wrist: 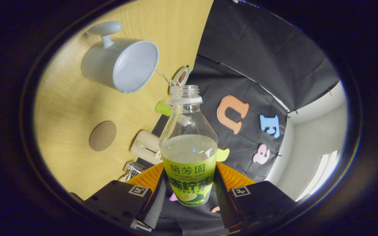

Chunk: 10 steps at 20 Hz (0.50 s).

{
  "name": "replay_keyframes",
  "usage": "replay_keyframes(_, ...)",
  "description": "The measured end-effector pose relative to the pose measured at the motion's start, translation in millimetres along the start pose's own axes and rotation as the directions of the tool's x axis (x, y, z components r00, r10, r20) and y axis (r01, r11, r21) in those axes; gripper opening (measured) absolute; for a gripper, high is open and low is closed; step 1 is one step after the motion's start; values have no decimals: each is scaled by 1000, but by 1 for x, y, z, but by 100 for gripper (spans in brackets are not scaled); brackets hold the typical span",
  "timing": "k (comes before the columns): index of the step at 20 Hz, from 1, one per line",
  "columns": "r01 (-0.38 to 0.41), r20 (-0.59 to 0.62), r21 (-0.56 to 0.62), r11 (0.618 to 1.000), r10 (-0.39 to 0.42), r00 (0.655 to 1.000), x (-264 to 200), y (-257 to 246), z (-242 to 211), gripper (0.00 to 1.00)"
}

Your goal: Take the bottle from table, then pour the juice into the cup, finally place the bottle on the coaster

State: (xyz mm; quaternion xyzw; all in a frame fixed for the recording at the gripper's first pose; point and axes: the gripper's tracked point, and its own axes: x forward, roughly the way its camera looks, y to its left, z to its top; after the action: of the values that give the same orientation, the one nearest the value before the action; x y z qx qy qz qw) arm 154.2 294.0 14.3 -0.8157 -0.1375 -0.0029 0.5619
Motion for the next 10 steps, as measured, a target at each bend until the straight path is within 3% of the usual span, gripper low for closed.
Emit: replay_keyframes(10, 22, -10, -39, 999, -22, 1000, 8, -13, -10, 77)
